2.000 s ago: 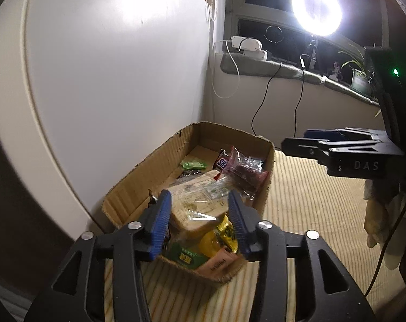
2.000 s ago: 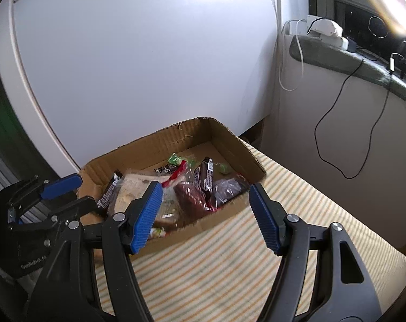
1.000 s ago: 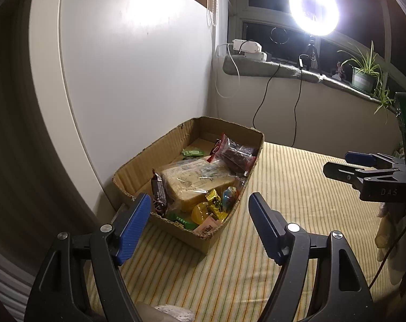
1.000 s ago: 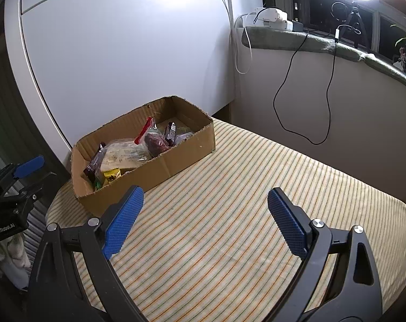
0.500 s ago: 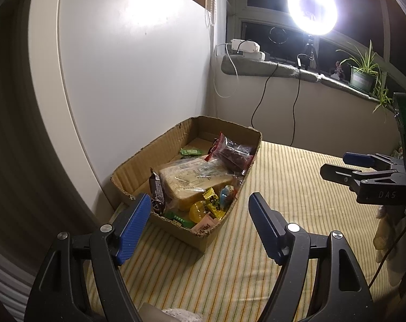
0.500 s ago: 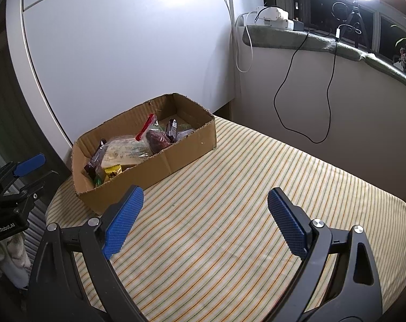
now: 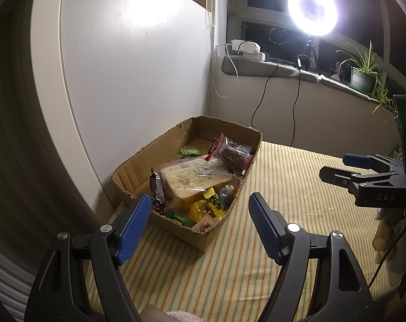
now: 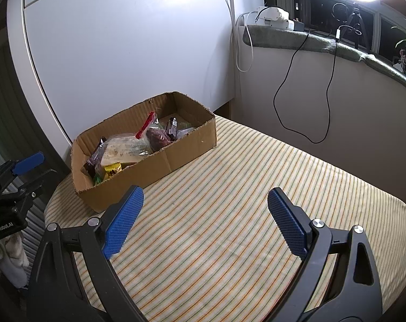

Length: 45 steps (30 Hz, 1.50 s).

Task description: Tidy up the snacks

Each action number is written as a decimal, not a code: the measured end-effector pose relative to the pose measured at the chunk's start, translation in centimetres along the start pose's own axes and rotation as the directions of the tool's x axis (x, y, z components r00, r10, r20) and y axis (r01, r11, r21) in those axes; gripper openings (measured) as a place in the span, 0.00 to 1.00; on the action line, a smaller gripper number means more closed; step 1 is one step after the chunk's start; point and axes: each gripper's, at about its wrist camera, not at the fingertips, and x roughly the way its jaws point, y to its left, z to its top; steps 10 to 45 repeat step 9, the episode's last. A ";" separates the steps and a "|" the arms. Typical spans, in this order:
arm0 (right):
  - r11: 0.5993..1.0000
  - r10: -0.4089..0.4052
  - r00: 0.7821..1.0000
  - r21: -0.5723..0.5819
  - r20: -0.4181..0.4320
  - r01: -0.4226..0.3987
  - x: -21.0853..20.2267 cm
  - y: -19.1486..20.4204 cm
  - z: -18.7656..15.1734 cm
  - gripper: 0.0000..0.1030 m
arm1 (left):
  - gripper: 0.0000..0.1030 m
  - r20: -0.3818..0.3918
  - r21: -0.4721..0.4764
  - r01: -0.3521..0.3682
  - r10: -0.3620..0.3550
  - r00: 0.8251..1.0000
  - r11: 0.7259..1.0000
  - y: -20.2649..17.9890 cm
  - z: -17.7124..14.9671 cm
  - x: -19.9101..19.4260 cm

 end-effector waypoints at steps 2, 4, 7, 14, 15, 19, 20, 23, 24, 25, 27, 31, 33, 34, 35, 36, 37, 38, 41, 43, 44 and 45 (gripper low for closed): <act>1.000 0.000 1.000 0.000 0.000 0.000 0.0 0.0 0.0 0.93 | 0.73 0.003 0.001 0.000 0.000 1.000 1.000 0.0 0.0 0.0; 1.000 0.001 1.000 0.001 0.000 -0.001 0.0 0.0 -0.1 0.93 | 0.73 0.007 0.007 0.001 -0.001 1.000 1.000 0.0 0.0 -0.1; 1.000 0.001 1.000 0.000 0.000 -0.001 0.0 0.0 -0.1 0.93 | 0.73 0.006 0.006 -0.002 0.002 1.000 1.000 -0.1 -0.1 0.0; 1.000 0.000 1.000 0.003 0.000 0.000 0.1 -0.1 -0.1 0.93 | 0.73 0.005 0.010 -0.004 0.004 1.000 1.000 -0.1 -0.1 0.0; 1.000 0.000 1.000 0.003 0.000 0.000 0.1 -0.1 -0.1 0.93 | 0.73 0.005 0.010 -0.004 0.004 1.000 1.000 -0.1 -0.1 0.0; 1.000 0.000 1.000 0.003 0.000 0.000 0.1 -0.1 -0.1 0.93 | 0.73 0.005 0.010 -0.004 0.004 1.000 1.000 -0.1 -0.1 0.0; 1.000 0.000 1.000 0.003 0.000 0.000 0.1 -0.1 -0.1 0.93 | 0.73 0.005 0.010 -0.004 0.004 1.000 1.000 -0.1 -0.1 0.0; 1.000 0.000 1.000 0.003 0.000 0.000 0.1 -0.1 -0.1 0.93 | 0.73 0.005 0.010 -0.004 0.004 1.000 1.000 -0.1 -0.1 0.0; 1.000 0.000 1.000 0.003 0.000 0.000 0.1 -0.1 -0.1 0.93 | 0.73 0.005 0.010 -0.004 0.004 1.000 1.000 -0.1 -0.1 0.0; 1.000 0.000 1.000 0.003 0.000 0.000 0.1 -0.1 -0.1 0.93 | 0.73 0.005 0.010 -0.004 0.004 1.000 1.000 -0.1 -0.1 0.0; 1.000 0.000 1.000 0.003 0.000 0.000 0.1 -0.1 -0.1 0.93 | 0.73 0.005 0.010 -0.004 0.004 1.000 1.000 -0.1 -0.1 0.0; 1.000 0.000 1.000 0.003 0.000 0.000 0.1 -0.1 -0.1 0.93 | 0.73 0.005 0.010 -0.004 0.004 1.000 1.000 -0.1 -0.1 0.0; 1.000 0.000 1.000 0.003 0.000 0.000 0.1 -0.1 -0.1 0.93 | 0.73 0.005 0.010 -0.004 0.004 1.000 1.000 -0.1 -0.1 0.0; 1.000 0.000 1.000 0.003 0.000 0.000 0.1 -0.1 -0.1 0.93 | 0.73 0.005 0.010 -0.004 0.004 1.000 1.000 -0.1 -0.1 0.0; 1.000 0.000 1.000 0.003 0.000 0.000 0.1 -0.1 -0.1 0.93 | 0.73 0.005 0.010 -0.004 0.004 1.000 1.000 -0.1 -0.1 0.0; 1.000 0.000 1.000 0.003 0.000 0.000 0.1 -0.1 -0.1 0.93 | 0.73 0.005 0.010 -0.004 0.004 1.000 1.000 -0.1 -0.1 0.0; 1.000 0.000 1.000 0.003 0.000 0.000 0.1 -0.1 -0.1 0.93 | 0.73 0.005 0.010 -0.004 0.004 1.000 1.000 -0.1 -0.1 0.0; 1.000 0.000 1.000 0.003 0.000 0.000 0.1 -0.1 -0.1 0.93 | 0.73 0.005 0.010 -0.004 0.004 1.000 1.000 -0.1 -0.1 0.0; 1.000 0.000 1.000 0.003 0.000 0.000 0.1 -0.1 -0.1 0.93 | 0.73 0.005 0.010 -0.004 0.004 1.000 1.000 -0.1 -0.1 0.0; 1.000 0.000 1.000 0.003 0.000 0.000 0.1 -0.1 -0.1 0.93 | 0.73 0.005 0.010 -0.004 0.004 1.000 1.000 -0.1 -0.1 0.0; 1.000 0.000 1.000 0.003 0.000 0.000 0.1 -0.1 -0.1 0.93 | 0.73 0.005 0.010 -0.004 0.004 1.000 1.000 -0.1 -0.1 0.0; 1.000 0.000 1.000 0.003 0.000 0.000 0.1 -0.1 -0.1 0.93 | 0.73 0.005 0.010 -0.004 0.004 1.000 1.000 -0.1 -0.1 0.0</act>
